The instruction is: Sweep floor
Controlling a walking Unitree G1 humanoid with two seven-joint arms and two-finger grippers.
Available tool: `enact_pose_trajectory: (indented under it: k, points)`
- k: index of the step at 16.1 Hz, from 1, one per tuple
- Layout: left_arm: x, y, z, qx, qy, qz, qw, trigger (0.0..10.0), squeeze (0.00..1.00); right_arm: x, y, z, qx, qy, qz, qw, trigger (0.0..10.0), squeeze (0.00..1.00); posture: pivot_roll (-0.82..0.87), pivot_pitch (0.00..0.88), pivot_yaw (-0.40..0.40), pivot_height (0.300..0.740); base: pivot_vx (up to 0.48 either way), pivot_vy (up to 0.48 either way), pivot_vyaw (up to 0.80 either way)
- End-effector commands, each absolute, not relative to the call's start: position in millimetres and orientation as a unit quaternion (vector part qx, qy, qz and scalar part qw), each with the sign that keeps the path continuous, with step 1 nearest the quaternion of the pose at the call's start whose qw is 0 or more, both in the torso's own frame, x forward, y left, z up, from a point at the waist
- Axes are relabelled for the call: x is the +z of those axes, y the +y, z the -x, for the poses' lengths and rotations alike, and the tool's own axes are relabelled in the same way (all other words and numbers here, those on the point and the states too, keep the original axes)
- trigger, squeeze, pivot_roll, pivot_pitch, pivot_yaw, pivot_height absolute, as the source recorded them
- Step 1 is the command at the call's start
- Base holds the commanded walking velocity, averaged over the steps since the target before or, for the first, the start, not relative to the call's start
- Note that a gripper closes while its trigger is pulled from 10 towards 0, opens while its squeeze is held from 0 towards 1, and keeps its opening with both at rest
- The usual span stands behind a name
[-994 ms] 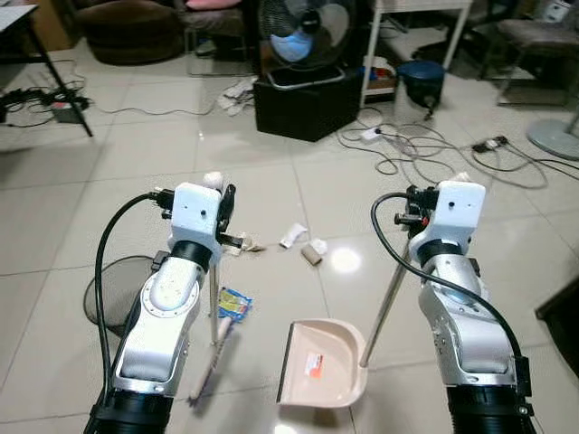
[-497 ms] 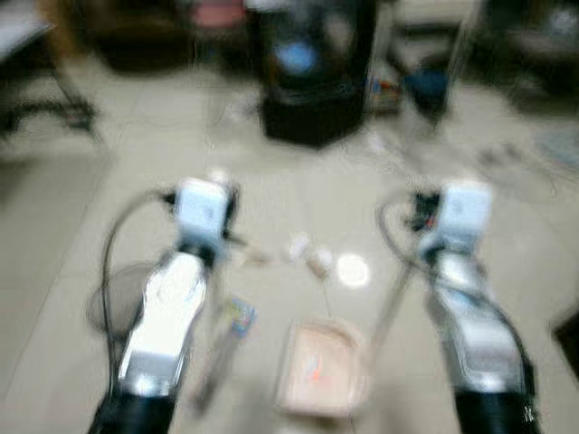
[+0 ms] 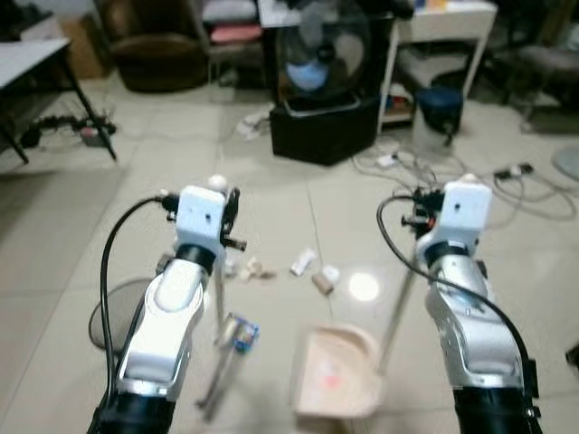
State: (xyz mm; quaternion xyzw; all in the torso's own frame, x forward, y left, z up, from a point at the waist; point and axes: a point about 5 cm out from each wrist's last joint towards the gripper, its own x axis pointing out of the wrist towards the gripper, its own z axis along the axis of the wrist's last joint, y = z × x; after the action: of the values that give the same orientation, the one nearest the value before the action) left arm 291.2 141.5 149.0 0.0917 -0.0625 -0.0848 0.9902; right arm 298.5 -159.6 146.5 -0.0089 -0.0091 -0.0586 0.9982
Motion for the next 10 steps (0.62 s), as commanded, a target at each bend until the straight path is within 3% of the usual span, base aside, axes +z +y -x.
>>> enact_pose_trajectory:
  k: [1,10]
  points:
    - [158.4,150.3,-291.8,-0.071,-0.081,-0.114,0.988,10.0,0.0,157.1,-147.2,-300.8,-0.036,-0.032,-0.014,0.999,10.0,0.0,-0.09,0.0,0.039,0.74,0.352,0.0,0.0]
    - [156.3,148.6,-292.1,-0.077,-0.081,-0.115,0.987,10.0,0.0,157.4,-148.1,-298.7,-0.032,-0.038,-0.007,0.999,10.0,0.0,-0.1,0.0,0.045,0.74,0.354,0.0,0.09]
